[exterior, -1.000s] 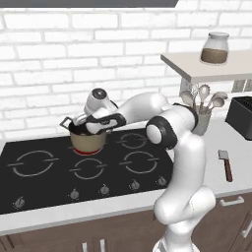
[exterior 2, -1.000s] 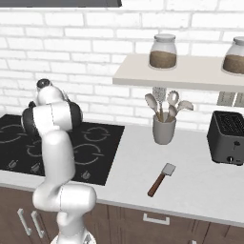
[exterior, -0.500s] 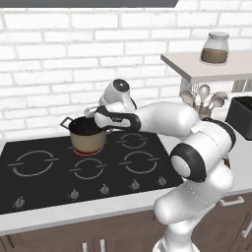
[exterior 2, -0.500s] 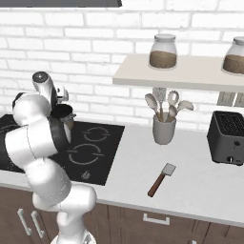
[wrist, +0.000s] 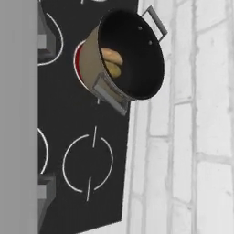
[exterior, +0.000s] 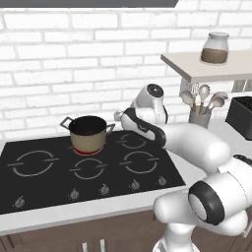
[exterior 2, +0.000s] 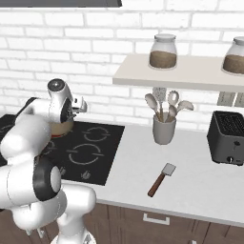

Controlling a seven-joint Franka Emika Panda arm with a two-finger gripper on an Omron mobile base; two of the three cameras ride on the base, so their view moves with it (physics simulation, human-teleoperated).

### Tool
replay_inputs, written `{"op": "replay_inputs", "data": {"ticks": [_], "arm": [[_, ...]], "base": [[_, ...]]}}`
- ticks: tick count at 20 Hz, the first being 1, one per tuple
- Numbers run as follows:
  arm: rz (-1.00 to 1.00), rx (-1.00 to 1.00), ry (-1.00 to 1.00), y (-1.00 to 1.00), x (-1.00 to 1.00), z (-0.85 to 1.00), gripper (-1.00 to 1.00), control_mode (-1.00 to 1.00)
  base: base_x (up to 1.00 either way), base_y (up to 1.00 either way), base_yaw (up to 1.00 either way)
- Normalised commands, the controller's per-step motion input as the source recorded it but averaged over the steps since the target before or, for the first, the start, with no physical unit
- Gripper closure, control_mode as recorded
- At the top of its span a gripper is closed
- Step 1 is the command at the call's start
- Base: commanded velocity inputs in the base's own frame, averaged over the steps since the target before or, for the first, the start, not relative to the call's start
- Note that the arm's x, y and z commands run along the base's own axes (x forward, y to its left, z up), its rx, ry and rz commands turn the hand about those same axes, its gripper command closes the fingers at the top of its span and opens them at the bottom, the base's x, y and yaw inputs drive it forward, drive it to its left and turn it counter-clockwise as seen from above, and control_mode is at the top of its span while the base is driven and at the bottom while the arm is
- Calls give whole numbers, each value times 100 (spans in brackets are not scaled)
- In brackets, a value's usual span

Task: Put the sweet potato and potato in the pot. Retrieve the spatula and lightly stir the vegetables in the pot.

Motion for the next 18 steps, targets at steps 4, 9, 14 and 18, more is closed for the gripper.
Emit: {"op": "replay_inputs", "data": {"ticks": [4, 9, 14, 18], "arm": [[-19, 0, 20, -95, -29, -3, -100, -100], [-19, 0, 18, -100, -45, -16, -100, -100], [-19, 0, 9, -99, -73, -14, -100, -100], [-33, 7, 8, -92, -36, 0, -100, -100]], "base": [[0, 0, 0], [0, 0, 0], [0, 0, 0], [0, 0, 0]]}}
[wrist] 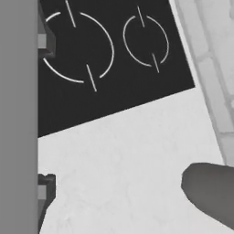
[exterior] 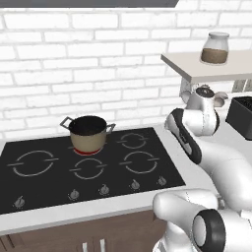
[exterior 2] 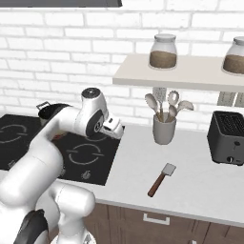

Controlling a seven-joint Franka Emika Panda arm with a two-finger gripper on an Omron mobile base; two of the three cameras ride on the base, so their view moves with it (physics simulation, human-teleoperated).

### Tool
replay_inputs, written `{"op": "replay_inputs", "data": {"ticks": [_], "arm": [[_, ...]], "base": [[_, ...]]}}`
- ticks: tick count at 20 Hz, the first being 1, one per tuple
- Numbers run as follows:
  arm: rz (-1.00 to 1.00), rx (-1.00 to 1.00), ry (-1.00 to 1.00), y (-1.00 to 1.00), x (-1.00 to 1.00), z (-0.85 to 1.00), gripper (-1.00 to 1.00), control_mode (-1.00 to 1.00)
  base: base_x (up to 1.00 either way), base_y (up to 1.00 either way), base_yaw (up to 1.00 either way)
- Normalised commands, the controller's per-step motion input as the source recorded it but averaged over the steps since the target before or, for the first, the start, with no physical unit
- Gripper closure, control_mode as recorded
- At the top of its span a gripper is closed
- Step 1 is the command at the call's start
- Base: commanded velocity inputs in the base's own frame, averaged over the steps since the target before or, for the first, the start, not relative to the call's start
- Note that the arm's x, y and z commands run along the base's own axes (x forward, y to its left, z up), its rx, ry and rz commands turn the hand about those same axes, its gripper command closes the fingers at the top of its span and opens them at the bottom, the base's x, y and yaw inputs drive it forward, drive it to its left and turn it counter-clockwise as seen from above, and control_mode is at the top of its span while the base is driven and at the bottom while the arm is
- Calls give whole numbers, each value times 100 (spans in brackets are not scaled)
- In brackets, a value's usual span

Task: Put the sweet potato and potato in the pot. Retrieve the spatula and lightly stir the vegetables in the pot.

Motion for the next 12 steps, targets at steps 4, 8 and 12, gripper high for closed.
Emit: {"op": "replay_inputs", "data": {"ticks": [4, 8, 12], "arm": [[-72, 22, 8, -50, 0, 0, -100, -100], [-84, 27, 2, -24, 0, 0, -100, -100], [-81, 29, 0, -20, 0, 1, -100, -100]], "base": [[0, 0, 0], [0, 0, 0], [0, 0, 0]]}}
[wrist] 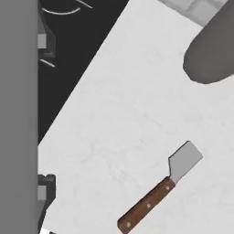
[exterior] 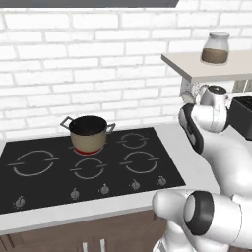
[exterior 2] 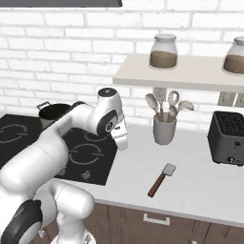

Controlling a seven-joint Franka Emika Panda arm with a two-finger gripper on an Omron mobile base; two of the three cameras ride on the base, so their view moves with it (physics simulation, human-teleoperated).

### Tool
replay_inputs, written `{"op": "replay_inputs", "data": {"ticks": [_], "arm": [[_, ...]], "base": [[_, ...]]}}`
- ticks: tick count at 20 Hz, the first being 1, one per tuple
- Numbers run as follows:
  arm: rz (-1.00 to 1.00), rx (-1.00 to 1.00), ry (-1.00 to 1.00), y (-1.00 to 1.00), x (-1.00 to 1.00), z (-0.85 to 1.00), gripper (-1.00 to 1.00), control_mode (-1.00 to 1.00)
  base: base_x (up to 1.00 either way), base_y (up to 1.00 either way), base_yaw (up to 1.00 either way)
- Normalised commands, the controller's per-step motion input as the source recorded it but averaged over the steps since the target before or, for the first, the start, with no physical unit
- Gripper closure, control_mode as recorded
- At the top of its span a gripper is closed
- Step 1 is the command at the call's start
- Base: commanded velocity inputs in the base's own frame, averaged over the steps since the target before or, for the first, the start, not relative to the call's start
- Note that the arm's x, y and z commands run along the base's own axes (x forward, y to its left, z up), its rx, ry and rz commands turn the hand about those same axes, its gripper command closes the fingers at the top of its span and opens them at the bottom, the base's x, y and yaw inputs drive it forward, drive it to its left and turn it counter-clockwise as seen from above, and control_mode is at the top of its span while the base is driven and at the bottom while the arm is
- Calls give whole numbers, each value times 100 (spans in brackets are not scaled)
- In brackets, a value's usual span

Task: Put the sweet potato and potato in the pot. Retrieve the spatula and lightly stir the vegetables in the pot.

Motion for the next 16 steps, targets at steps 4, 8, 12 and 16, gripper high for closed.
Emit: {"op": "replay_inputs", "data": {"ticks": [4, 8, 12, 16], "arm": [[-73, 26, -3, -22, 0, 0, -100, -100], [-74, 21, -8, -22, 0, -7, -100, -100], [-78, 9, -10, -16, 0, -18, -100, -100], [-82, 8, -8, -3, -1, -36, -100, -100]], "base": [[0, 0, 0], [0, 0, 0], [0, 0, 0], [0, 0, 0]]}}
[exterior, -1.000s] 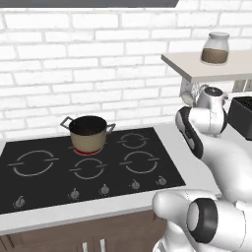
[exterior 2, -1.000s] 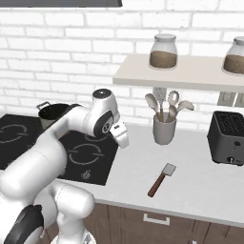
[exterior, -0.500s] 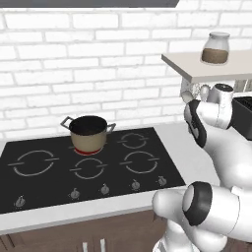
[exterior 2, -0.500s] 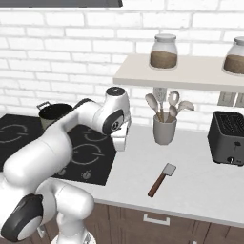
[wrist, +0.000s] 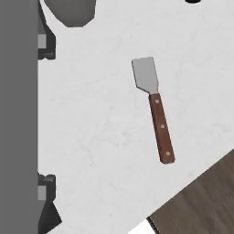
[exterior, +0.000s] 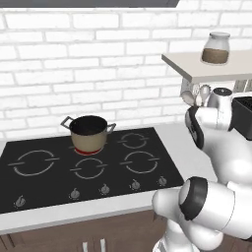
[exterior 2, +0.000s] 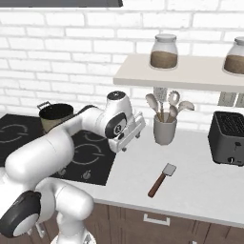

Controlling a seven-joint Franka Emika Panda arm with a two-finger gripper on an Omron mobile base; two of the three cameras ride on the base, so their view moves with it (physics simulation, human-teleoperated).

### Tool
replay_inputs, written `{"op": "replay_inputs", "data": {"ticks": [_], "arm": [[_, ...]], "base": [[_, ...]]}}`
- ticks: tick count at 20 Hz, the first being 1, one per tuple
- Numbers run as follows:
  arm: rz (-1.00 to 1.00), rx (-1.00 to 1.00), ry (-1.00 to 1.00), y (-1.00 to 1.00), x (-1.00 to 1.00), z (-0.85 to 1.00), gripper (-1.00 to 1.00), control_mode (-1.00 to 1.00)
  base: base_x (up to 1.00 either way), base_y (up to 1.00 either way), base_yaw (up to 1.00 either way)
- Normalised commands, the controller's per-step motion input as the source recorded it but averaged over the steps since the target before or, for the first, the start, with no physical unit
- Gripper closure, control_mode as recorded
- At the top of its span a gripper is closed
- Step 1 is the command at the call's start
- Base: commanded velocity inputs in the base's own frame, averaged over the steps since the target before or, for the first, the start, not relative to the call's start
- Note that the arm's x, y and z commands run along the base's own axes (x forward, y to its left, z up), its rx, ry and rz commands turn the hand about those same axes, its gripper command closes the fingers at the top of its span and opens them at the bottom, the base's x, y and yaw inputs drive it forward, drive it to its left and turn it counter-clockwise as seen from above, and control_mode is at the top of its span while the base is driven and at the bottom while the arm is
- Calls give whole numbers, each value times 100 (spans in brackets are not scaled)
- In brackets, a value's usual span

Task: Put the sweet potato and potato in the pot. Retrieve the spatula and lightly stir the vegetables in the pot.

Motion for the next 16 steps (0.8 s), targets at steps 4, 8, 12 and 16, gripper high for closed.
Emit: {"op": "replay_inputs", "data": {"ticks": [4, 8, 12, 16], "arm": [[-74, 18, -6, -9, -18, -27, -100, -100], [-53, 29, -12, -45, -39, -15, -100, -100], [-36, 20, -33, -42, -76, -29, -100, -100], [-38, 4, -33, -18, -62, -40, -100, -100]], "base": [[0, 0, 0], [0, 0, 0], [0, 0, 0], [0, 0, 0]]}}
